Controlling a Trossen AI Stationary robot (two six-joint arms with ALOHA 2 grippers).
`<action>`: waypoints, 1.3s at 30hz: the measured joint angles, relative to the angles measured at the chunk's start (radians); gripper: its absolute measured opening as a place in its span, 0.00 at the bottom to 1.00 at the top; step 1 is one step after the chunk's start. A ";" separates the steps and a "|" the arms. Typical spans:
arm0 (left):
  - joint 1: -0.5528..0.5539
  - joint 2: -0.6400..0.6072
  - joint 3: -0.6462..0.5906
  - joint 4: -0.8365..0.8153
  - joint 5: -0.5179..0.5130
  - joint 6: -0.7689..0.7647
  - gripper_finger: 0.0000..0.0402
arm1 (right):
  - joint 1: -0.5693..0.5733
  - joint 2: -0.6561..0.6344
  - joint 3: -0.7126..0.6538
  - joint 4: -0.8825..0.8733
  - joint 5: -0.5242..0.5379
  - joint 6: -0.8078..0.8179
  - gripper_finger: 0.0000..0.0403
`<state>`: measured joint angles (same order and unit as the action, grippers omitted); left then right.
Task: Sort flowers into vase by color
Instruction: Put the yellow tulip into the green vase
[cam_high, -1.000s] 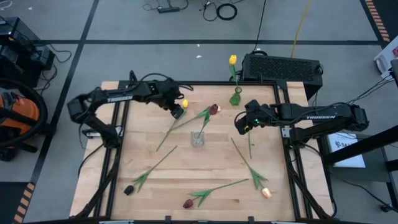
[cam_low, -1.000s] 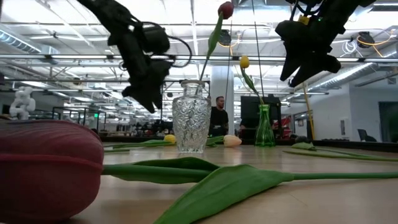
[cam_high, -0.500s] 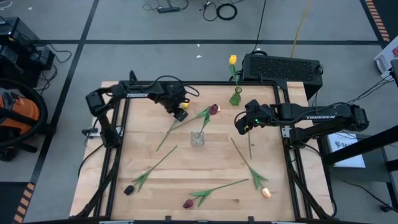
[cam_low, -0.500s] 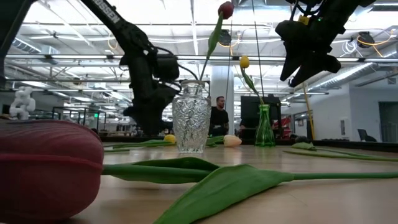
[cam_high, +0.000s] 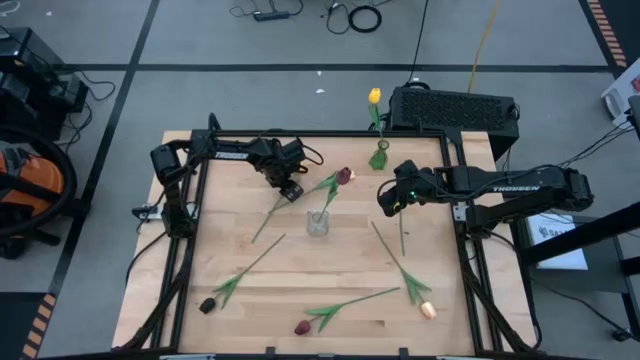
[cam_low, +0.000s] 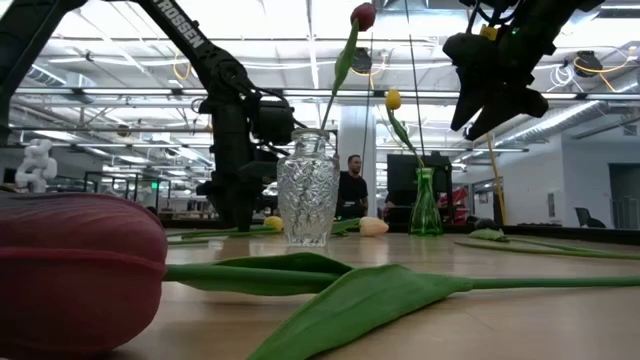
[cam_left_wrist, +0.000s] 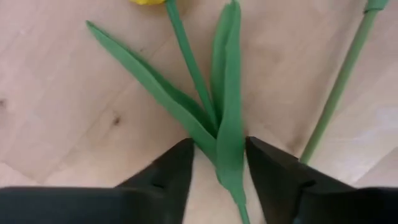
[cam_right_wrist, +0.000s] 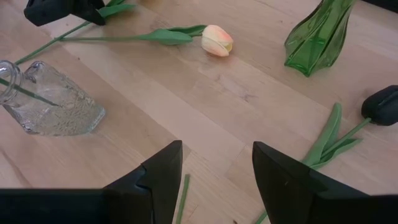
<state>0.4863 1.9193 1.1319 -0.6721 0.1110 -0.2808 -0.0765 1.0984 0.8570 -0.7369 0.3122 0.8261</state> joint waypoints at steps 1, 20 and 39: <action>0.003 -0.003 -0.001 -0.003 -0.004 0.004 0.31 | 0.000 0.000 0.000 0.000 0.000 0.000 0.46; 0.065 -0.407 0.000 -0.051 0.011 0.033 0.03 | 0.000 0.000 0.000 -0.001 0.000 0.000 0.46; -0.064 -0.839 0.231 0.241 0.188 -0.035 0.03 | 0.002 -0.001 0.000 0.085 -0.064 -0.010 0.46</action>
<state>0.4218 1.0805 1.3624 -0.4314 0.2988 -0.3154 -0.0746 1.0972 0.8566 -0.6514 0.2484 0.8157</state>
